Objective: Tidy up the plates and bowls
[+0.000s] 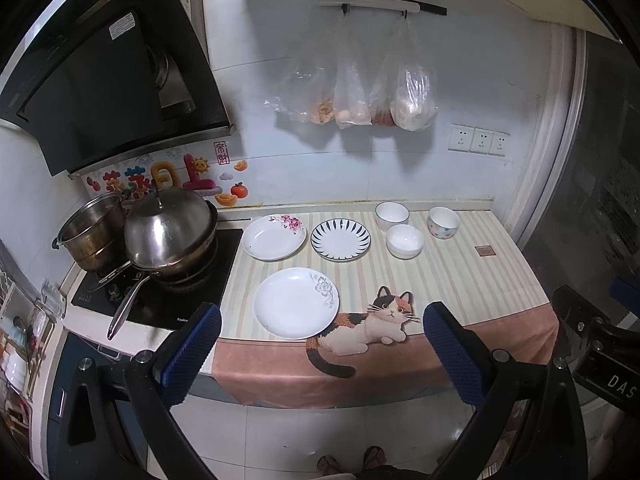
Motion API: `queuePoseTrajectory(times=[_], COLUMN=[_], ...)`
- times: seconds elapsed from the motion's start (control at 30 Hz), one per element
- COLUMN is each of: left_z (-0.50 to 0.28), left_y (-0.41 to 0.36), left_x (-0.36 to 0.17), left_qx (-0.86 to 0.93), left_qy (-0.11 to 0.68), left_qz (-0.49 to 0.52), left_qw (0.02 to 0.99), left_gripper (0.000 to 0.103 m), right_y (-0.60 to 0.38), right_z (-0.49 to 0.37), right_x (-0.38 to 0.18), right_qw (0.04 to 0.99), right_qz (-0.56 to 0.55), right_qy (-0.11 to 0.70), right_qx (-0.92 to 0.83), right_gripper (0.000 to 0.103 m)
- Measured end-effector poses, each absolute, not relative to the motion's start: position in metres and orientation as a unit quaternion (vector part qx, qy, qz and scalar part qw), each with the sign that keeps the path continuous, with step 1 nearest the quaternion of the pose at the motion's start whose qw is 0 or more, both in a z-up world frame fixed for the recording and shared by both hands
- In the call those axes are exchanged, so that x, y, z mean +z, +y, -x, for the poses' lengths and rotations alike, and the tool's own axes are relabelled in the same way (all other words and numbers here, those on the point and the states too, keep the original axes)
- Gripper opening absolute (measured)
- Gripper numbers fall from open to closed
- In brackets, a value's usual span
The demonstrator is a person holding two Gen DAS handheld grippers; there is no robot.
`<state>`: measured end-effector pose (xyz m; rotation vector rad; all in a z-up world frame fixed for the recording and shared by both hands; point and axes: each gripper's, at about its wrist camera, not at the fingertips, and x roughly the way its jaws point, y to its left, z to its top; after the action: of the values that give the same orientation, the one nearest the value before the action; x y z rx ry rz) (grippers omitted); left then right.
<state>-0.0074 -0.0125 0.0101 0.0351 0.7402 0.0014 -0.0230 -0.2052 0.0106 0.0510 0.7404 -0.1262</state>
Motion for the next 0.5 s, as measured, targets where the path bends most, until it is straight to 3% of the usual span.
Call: queuePoseTrajectory(times=[0.5], left_z=[0.0075], left_y=[-0.0050], left_x=[0.0085], left_qx=[0.001], left_qy=[0.360], left_qz=[-0.012], left_qw=[0.933], left_gripper=[0.103], right_y=[-0.2045], right_z=[0.0240], right_x=[0.0115], right_qw=[0.930], right_qz=[-0.025], right_qy=[0.362], right_qx=[-0.060], right_gripper=[0.103])
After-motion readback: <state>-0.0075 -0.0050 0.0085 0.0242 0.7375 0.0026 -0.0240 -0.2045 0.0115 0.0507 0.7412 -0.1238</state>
